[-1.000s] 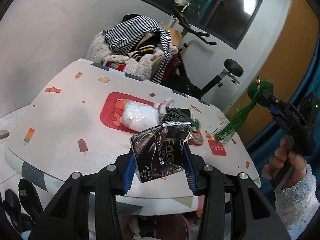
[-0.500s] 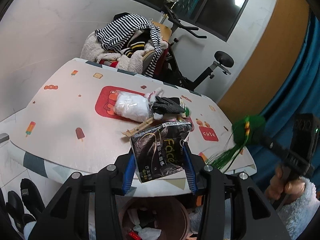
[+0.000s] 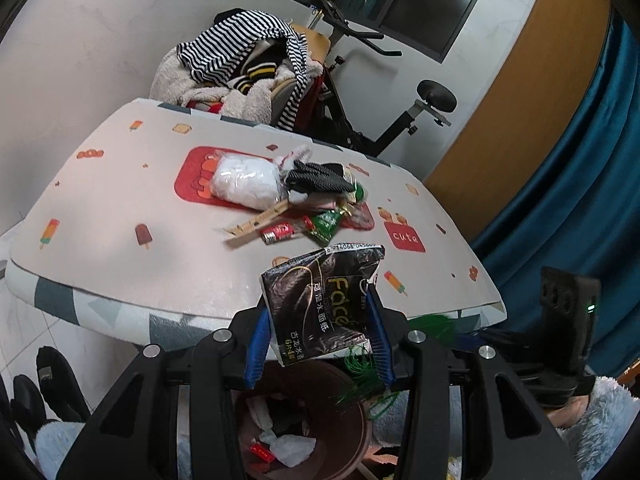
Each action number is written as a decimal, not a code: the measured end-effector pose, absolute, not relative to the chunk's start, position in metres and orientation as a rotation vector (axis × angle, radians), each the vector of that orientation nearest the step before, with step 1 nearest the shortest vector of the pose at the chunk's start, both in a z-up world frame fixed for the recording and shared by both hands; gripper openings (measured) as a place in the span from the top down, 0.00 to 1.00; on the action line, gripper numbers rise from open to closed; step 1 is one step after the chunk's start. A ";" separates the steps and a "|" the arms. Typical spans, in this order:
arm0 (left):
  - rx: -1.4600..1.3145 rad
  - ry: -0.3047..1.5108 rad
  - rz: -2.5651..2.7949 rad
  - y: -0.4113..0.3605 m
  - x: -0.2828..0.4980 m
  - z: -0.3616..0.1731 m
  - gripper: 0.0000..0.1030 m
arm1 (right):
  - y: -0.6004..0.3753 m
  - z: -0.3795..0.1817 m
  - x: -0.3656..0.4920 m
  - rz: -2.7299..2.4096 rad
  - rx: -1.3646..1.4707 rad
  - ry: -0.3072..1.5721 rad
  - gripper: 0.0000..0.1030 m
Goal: Collect trash
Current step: 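Move both tools over the brown bin and open them to drop wrapper and mesh bag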
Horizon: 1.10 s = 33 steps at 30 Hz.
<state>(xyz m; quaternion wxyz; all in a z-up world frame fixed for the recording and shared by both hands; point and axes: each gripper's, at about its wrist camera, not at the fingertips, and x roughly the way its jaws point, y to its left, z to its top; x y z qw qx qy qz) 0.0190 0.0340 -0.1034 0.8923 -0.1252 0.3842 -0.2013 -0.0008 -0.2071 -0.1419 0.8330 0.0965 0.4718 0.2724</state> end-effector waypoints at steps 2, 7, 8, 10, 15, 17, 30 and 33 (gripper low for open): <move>-0.262 0.804 -0.419 0.033 0.017 -0.106 0.59 | -0.204 -0.151 0.000 0.562 0.198 1.032 0.57; -0.261 0.815 -0.412 0.031 0.011 -0.112 0.59 | -0.202 -0.171 -0.004 0.530 0.222 1.102 0.56; -0.263 0.817 -0.410 0.032 0.011 -0.113 0.59 | -0.203 -0.173 -0.004 0.524 0.224 1.114 0.56; -0.268 0.822 -0.406 0.033 0.010 -0.115 0.59 | -0.202 -0.179 -0.005 0.506 0.226 1.140 0.55; -0.271 0.829 -0.404 0.033 0.010 -0.117 0.59 | -0.201 -0.189 -0.004 0.487 0.221 1.184 0.52; -0.271 0.833 -0.405 0.033 0.010 -0.118 0.59 | -0.200 -0.189 -0.005 0.486 0.214 1.183 0.48; -0.257 0.881 -0.405 0.030 0.011 -0.133 0.59 | -0.224 -0.166 -0.009 0.257 0.200 1.021 0.06; -0.229 0.905 -0.405 0.025 0.009 -0.141 0.59 | -0.233 -0.161 -0.009 0.204 0.208 0.977 0.06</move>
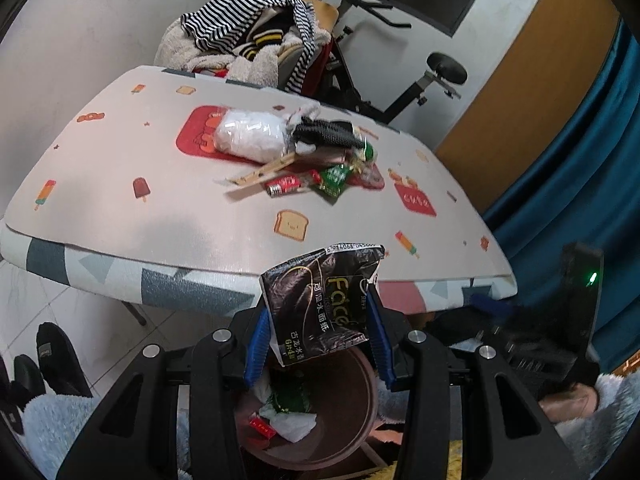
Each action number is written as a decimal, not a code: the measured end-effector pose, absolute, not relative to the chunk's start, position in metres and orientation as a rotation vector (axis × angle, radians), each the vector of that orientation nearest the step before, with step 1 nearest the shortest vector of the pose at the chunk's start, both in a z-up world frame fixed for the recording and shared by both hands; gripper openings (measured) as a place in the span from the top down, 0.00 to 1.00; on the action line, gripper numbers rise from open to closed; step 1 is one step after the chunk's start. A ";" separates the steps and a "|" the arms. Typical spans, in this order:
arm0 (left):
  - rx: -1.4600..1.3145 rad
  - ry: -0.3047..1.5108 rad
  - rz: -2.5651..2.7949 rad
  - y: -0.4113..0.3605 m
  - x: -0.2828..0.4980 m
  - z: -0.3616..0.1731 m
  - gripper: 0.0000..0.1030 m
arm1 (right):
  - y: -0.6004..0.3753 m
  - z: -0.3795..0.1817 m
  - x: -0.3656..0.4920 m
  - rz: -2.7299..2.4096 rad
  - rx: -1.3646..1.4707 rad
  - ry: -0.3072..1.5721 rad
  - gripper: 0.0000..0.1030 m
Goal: Collect trash
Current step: 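Move both tools over the brown bin and open them to drop wrapper and mesh bag, then grasp the black dotted glove with the right tool and lift it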
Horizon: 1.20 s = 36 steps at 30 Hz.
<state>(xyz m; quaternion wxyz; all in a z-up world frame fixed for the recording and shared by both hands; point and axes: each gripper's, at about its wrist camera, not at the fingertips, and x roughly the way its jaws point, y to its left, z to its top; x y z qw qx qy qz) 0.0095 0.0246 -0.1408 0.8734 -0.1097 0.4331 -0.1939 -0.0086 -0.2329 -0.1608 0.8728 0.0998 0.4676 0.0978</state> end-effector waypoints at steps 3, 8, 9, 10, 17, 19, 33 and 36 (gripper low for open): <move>-0.199 0.938 -0.417 0.016 0.007 -0.148 0.59 | -0.241 -0.158 -0.007 0.175 0.246 0.958 0.06; -0.167 0.977 -0.454 -0.001 0.000 -0.160 0.58 | -0.245 -0.156 -0.005 0.129 0.258 0.935 0.06; -0.155 0.984 -0.458 -0.005 -0.001 -0.162 0.58 | -0.246 -0.155 -0.005 0.126 0.257 0.933 0.06; -0.141 0.995 -0.465 -0.010 -0.003 -0.165 0.58 | -0.247 -0.155 -0.005 0.123 0.257 0.931 0.06; -0.082 1.035 -0.491 -0.027 -0.005 -0.176 0.56 | -0.247 -0.157 -0.004 0.117 0.257 0.934 0.06; -0.084 1.037 -0.493 -0.026 -0.004 -0.177 0.54 | -0.247 -0.158 -0.004 0.118 0.259 0.936 0.06; -0.112 1.045 -0.390 -0.012 0.004 -0.181 0.17 | -0.248 -0.163 -0.001 0.101 0.256 0.943 0.06; -0.116 1.038 -0.378 -0.009 0.005 -0.181 0.10 | -0.246 -0.164 0.000 0.101 0.246 0.940 0.06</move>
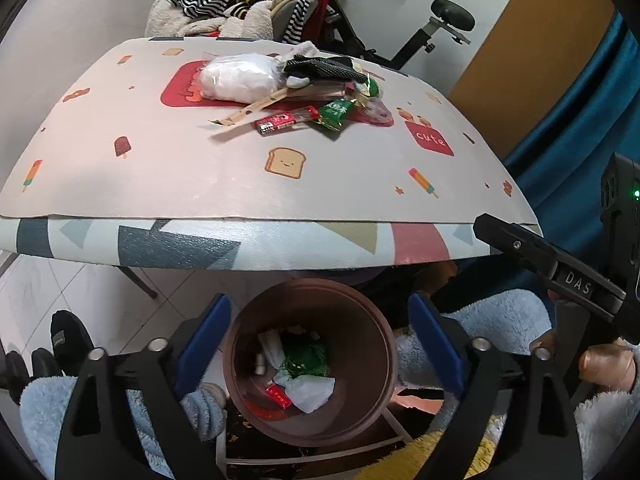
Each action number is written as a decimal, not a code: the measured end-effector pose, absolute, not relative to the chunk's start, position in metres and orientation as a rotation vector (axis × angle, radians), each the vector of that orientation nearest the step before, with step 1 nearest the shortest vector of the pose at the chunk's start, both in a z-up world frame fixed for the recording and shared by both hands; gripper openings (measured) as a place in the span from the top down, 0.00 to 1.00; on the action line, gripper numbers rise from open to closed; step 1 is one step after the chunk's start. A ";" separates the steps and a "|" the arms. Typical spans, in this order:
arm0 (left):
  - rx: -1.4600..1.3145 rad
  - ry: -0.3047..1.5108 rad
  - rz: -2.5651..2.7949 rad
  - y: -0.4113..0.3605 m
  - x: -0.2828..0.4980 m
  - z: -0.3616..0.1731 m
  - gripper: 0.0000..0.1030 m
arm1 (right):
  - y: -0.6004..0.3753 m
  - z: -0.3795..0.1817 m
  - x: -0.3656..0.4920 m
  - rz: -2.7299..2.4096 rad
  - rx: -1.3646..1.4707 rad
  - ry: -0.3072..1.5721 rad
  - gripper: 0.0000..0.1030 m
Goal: Collect trash
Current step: 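Grasp the black dotted glove with the right tool and lift it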
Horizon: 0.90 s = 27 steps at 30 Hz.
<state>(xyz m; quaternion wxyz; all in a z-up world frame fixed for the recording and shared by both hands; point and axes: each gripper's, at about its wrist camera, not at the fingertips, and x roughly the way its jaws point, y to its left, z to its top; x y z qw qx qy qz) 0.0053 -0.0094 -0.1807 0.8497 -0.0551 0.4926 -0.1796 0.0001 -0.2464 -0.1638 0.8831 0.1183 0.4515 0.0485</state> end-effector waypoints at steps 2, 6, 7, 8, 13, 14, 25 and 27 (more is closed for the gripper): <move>-0.125 1.025 -0.376 -0.007 0.006 -0.180 0.06 | -0.247 -0.165 0.002 0.104 0.246 0.943 0.06; -0.140 0.995 -0.359 -0.001 0.009 -0.178 0.06 | -0.247 -0.167 0.009 0.120 0.256 0.940 0.05; -0.142 0.987 -0.352 0.000 0.011 -0.178 0.06 | -0.247 -0.167 0.010 0.125 0.259 0.937 0.05; -0.143 0.976 -0.341 0.002 0.012 -0.178 0.06 | -0.247 -0.167 0.013 0.131 0.265 0.930 0.05; -0.153 0.926 -0.258 0.019 0.022 -0.175 0.06 | -0.248 -0.164 0.033 0.154 0.263 0.899 0.05; -0.154 0.919 -0.243 0.022 0.023 -0.174 0.06 | -0.247 -0.162 0.043 0.167 0.258 0.899 0.05; -0.239 0.863 -0.061 0.072 0.045 -0.169 0.06 | -0.227 -0.145 0.154 0.182 0.136 0.852 0.06; -0.257 0.860 -0.039 0.080 0.046 -0.169 0.06 | -0.220 -0.148 0.183 0.192 0.143 0.843 0.06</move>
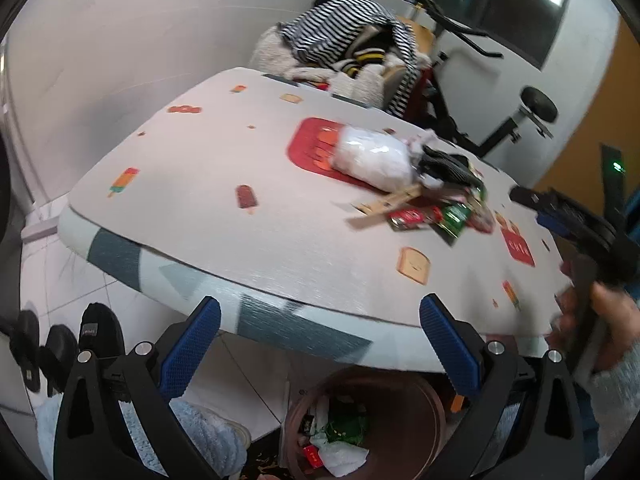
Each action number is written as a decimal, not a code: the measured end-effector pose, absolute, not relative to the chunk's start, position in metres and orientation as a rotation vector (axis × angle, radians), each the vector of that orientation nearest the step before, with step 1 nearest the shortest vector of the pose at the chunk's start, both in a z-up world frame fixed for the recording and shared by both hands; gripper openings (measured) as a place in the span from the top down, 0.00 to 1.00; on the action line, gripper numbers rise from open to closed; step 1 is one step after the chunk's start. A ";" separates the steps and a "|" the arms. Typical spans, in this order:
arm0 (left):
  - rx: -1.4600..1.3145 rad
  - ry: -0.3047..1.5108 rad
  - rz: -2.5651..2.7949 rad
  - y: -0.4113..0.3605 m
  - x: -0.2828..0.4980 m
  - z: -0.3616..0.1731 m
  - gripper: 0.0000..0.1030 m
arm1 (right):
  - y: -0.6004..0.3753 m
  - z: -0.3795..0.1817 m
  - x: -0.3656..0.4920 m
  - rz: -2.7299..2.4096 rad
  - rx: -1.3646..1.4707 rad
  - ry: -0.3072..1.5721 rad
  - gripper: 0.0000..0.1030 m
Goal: Collect trash
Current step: 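Grasp the black dotted glove with the right tool and lift it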
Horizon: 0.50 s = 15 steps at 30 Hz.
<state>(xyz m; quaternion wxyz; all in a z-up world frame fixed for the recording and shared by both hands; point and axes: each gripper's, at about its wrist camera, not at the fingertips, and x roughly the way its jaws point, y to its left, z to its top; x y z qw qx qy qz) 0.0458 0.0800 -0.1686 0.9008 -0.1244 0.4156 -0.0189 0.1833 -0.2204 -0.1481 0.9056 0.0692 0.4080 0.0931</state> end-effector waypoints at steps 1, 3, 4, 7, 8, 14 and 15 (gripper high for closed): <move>-0.264 0.861 -0.025 0.085 0.046 -0.169 0.06 | -0.214 -0.151 0.199 0.204 0.136 0.841 0.06; -0.270 0.868 -0.015 0.090 0.047 -0.171 0.06 | -0.202 -0.156 0.219 0.210 0.104 0.841 0.06; -0.277 0.871 -0.012 0.092 0.047 -0.172 0.06 | -0.196 -0.158 0.226 0.216 0.085 0.844 0.06; -0.300 0.869 -0.026 0.098 0.046 -0.171 0.06 | -0.174 -0.168 0.249 0.230 0.015 0.855 0.08; -0.307 0.868 -0.028 0.099 0.047 -0.171 0.06 | -0.168 -0.171 0.256 0.229 -0.001 0.865 0.13; -0.332 0.887 -0.045 0.101 0.051 -0.175 0.06 | -0.161 -0.184 0.273 0.216 -0.016 0.915 0.34; -0.328 0.891 -0.048 0.100 0.052 -0.176 0.06 | -0.165 -0.182 0.272 0.242 0.014 0.910 0.47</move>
